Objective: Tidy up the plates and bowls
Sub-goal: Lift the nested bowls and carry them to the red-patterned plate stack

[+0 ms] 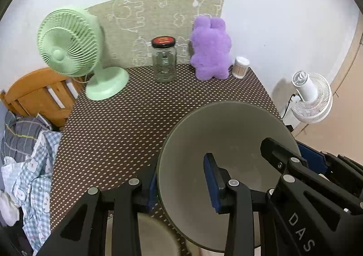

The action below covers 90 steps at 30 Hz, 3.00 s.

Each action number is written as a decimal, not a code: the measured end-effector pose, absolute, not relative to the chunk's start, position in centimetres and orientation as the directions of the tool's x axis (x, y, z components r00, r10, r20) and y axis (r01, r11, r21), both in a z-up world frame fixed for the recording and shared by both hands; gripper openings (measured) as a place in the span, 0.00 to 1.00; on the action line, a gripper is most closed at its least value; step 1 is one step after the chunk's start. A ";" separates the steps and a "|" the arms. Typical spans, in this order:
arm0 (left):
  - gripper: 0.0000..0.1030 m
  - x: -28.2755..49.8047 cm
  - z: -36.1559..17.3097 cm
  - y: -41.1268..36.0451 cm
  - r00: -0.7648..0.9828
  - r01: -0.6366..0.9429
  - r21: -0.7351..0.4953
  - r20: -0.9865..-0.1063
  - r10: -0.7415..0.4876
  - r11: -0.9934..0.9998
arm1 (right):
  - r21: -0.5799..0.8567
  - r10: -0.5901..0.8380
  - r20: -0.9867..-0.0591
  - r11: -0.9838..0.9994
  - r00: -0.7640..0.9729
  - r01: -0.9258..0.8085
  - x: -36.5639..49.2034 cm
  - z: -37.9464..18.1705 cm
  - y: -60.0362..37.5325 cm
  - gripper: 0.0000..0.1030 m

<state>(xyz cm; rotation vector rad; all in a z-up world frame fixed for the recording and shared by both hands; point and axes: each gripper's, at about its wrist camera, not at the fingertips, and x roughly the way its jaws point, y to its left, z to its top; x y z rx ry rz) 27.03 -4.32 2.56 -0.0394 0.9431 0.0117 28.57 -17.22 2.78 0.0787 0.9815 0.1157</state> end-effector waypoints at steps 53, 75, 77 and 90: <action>0.35 18.4 -6.1 6.6 0.427 -0.038 -0.034 -0.904 -0.015 0.999 | 0.111 0.132 -0.910 0.991 0.394 -0.076 19.8 -5.4 -5.2 0.31; 0.45 18.1 -6.2 6.0 0.452 -0.008 -0.034 -0.892 -0.027 0.999 | 0.091 0.128 -0.900 0.990 0.417 -0.108 19.8 -6.0 -5.3 0.31; 0.57 17.8 -5.8 5.9 0.465 0.001 -0.042 -0.885 -0.038 0.999 | 0.090 0.132 -0.898 0.989 0.420 -0.117 19.6 -5.8 -5.2 0.31; 0.92 16.0 -3.7 6.6 0.500 0.017 -0.072 -0.863 -0.071 0.997 | 0.118 0.175 -0.863 0.982 0.474 -0.148 17.4 -3.1 -6.4 0.59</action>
